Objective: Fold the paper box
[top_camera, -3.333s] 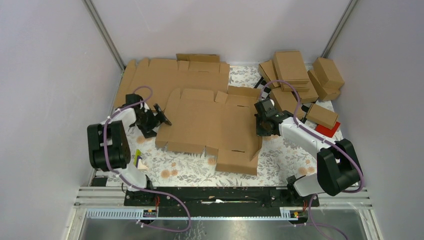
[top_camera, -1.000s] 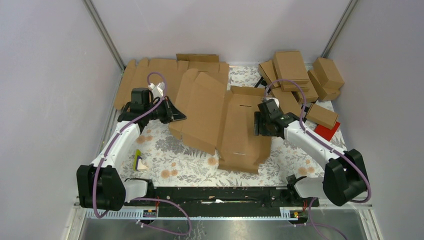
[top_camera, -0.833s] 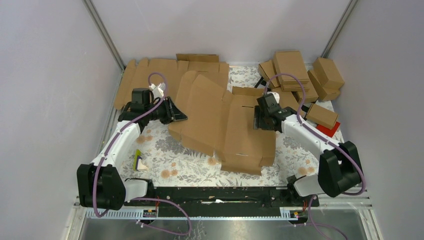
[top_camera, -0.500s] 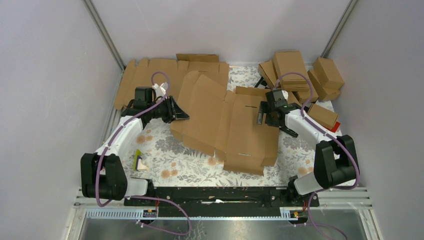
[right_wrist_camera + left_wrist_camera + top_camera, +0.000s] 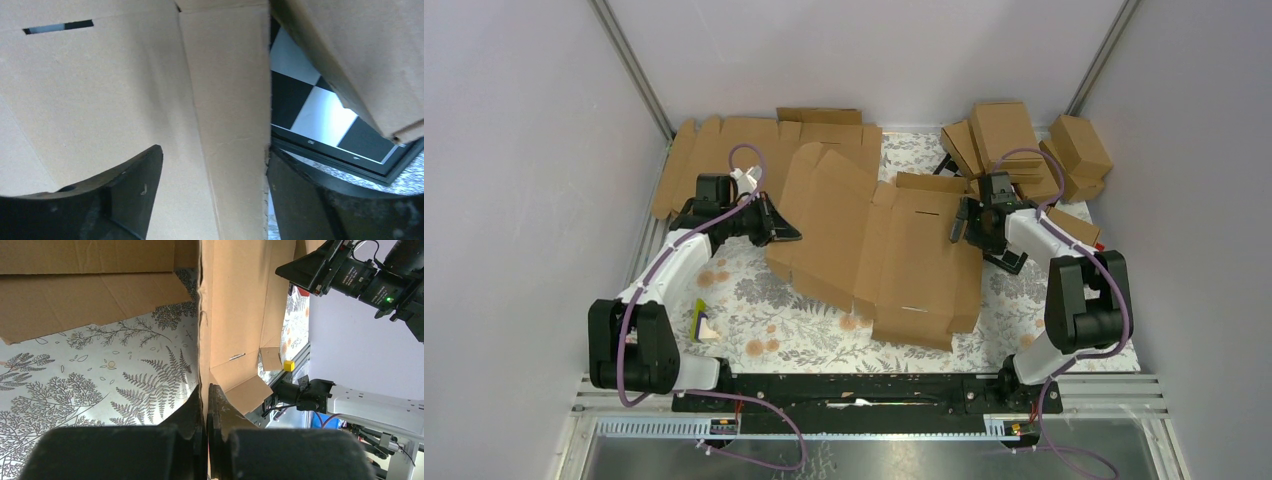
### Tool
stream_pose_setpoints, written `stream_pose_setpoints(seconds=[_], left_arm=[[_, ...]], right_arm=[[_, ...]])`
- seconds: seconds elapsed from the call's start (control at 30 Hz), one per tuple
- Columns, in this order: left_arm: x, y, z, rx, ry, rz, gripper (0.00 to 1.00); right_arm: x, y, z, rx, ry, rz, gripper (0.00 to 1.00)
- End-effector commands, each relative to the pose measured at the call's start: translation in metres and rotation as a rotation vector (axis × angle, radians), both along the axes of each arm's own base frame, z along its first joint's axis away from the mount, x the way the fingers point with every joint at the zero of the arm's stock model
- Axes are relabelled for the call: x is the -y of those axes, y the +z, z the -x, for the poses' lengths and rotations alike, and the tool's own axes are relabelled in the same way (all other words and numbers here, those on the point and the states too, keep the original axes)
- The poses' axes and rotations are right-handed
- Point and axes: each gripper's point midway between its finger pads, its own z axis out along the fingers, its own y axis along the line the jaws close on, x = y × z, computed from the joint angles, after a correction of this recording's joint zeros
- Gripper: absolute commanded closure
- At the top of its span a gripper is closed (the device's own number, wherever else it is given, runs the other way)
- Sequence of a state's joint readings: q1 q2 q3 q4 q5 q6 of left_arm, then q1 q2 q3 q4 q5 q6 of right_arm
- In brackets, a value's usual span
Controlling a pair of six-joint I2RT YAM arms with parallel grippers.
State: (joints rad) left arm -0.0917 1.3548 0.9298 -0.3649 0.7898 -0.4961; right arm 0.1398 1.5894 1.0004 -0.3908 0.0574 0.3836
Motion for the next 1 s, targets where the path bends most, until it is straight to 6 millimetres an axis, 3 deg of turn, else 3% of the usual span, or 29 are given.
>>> stream_pose_setpoints(seconds=[0.0,0.07,0.17,0.23,0.4,0.6,0.77,0.8,0.9,0.97], left_arm=[[0.001,0.023,-0.002,0.094,-0.016,0.010,1.00],[0.002,0.025,0.001,0.097,-0.025,0.019,1.00],[0.004,0.034,0.006,0.111,-0.038,0.039,1.00],[0.007,0.046,0.011,0.135,-0.048,0.063,1.00],[0.013,0.101,0.030,0.260,-0.071,0.163,1.00],[0.017,0.163,0.056,0.454,-0.107,0.239,1.00],[0.019,0.166,0.062,0.497,-0.096,0.267,1.00],[0.019,0.163,0.060,0.518,-0.083,0.258,1.00],[0.018,0.156,0.052,0.627,-0.024,0.191,1.00],[0.019,0.157,0.049,0.710,0.015,0.151,1.00]], right_arm=[[-0.028,0.008,-0.011,0.043,0.066,-0.154,0.27],[-0.031,0.012,-0.010,0.055,0.084,-0.166,0.42],[-0.036,0.019,-0.010,0.078,0.107,-0.172,0.80],[-0.045,0.026,-0.010,0.098,0.134,-0.168,0.95],[-0.068,0.054,-0.019,0.223,0.197,-0.102,0.99],[-0.094,0.105,-0.042,0.440,0.241,-0.177,1.00],[-0.107,0.158,-0.059,0.706,0.241,-0.182,1.00],[-0.110,0.178,-0.063,0.818,0.236,-0.183,1.00],[-0.119,0.215,-0.058,1.087,0.269,-0.181,1.00],[-0.124,0.223,-0.055,1.182,0.307,-0.155,1.00]])
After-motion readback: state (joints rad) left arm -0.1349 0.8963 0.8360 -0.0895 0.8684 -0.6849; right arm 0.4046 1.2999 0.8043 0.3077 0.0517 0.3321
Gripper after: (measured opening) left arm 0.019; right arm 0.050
